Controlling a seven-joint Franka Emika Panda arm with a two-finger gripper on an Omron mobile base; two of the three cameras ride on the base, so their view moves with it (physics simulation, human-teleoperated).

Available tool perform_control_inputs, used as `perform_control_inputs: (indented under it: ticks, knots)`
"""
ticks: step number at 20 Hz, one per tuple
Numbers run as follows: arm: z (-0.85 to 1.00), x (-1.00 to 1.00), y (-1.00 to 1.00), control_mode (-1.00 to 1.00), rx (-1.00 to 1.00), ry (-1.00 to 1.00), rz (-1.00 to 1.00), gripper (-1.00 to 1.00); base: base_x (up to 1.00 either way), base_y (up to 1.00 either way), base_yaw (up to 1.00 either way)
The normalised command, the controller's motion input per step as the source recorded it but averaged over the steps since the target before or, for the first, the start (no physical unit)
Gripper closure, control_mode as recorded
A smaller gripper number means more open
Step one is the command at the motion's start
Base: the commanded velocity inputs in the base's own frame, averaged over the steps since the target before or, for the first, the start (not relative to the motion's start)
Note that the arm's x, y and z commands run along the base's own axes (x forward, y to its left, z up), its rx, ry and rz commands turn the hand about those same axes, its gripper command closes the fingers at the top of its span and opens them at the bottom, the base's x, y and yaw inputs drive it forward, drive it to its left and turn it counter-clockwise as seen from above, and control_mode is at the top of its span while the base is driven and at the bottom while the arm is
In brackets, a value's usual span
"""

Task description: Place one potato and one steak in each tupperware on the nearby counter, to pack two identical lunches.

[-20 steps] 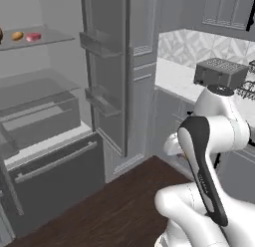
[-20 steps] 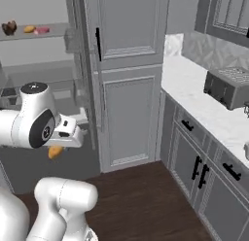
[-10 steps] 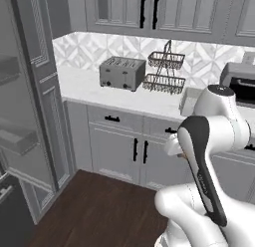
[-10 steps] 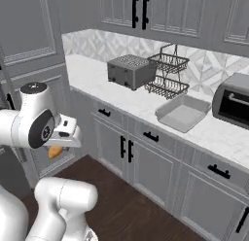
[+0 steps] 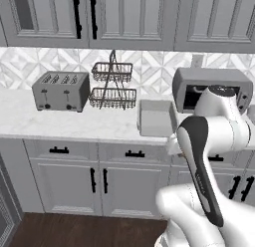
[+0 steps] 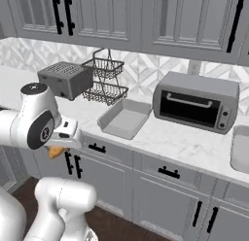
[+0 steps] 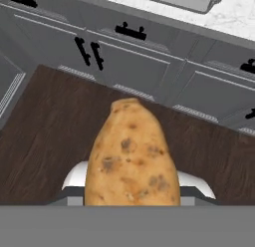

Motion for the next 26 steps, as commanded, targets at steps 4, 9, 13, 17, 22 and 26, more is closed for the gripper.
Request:
perform_control_inputs:
  ticks: [4,9,13,17,22,26]
  knots:
    - [0.0,0.0,0.0,1.0,0.0,0.0,0.0,1.0,1.0,0.0,-0.04]
    - [0.0,0.0,0.0,1.0,0.0,0.0,0.0,1.0,0.58,-0.19,-0.24]
    - [0.0,0.0,0.0,1.0,0.0,0.0,0.0,1.0,0.09,0.0,-0.3]
    - [0.0,0.0,0.0,1.0,0.0,0.0,0.0,1.0,0.0,0.02,-0.03]
    - [-0.02,0.14,0.03,-1.0,0.0,0.0,0.0,1.0,0.06,0.0,0.0]
    - [-0.11,0.99,0.52,-1.0,0.0,0.04,0.06,1.0,0.0,0.0,0.0]
